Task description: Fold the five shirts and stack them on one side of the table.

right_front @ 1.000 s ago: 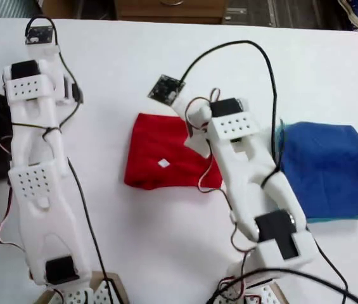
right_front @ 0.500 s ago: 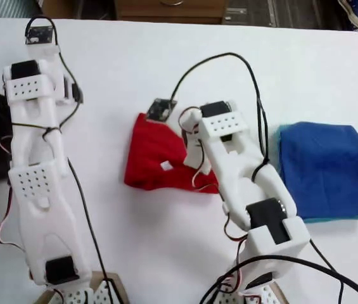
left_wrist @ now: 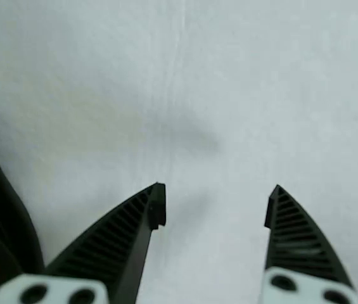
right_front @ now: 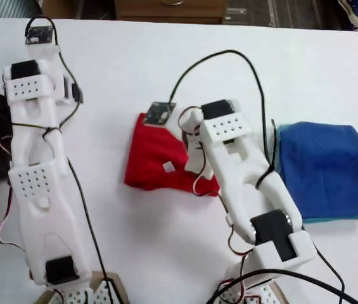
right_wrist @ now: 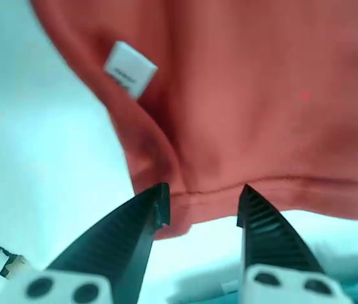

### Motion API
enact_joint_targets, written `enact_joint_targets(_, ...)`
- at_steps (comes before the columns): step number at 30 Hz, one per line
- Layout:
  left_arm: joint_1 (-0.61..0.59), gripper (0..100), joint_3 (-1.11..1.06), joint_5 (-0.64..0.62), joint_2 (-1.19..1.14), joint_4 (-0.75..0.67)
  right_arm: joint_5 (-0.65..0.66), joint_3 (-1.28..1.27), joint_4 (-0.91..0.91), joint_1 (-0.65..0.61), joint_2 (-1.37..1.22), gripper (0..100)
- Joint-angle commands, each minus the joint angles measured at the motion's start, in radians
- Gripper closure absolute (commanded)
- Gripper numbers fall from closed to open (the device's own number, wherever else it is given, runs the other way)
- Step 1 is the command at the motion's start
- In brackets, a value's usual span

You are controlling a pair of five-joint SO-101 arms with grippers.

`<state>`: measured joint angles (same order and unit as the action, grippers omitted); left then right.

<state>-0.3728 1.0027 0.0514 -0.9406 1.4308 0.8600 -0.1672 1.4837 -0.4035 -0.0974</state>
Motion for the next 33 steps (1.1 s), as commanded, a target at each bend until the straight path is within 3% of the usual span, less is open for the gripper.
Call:
enact_joint_targets(1, -0.002, 72, 0.048, -0.009, 0.018, -0.014, 0.003, -0.006, -0.036, -0.051, 0.062, 81.8)
enact_joint_targets(7, -0.002, 72, 0.048, -0.009, 0.018, -0.014, 0.0, -0.046, -0.223, -0.117, 0.061, 81.8)
enact_joint_targets(16, -0.002, 72, 0.048, -0.009, 0.018, -0.014, 0.0, -0.046, -0.288, -0.156, 0.059, 81.8)
enact_joint_targets(23, -0.002, 72, 0.048, -0.009, 0.018, -0.014, 0.003, -0.054, -0.271, -0.116, -0.013, 81.8)
enact_joint_targets(33, -0.002, 72, 0.048, -0.009, 0.02, -0.014, 0.009, -0.052, -0.074, -0.117, 0.002, 81.8)
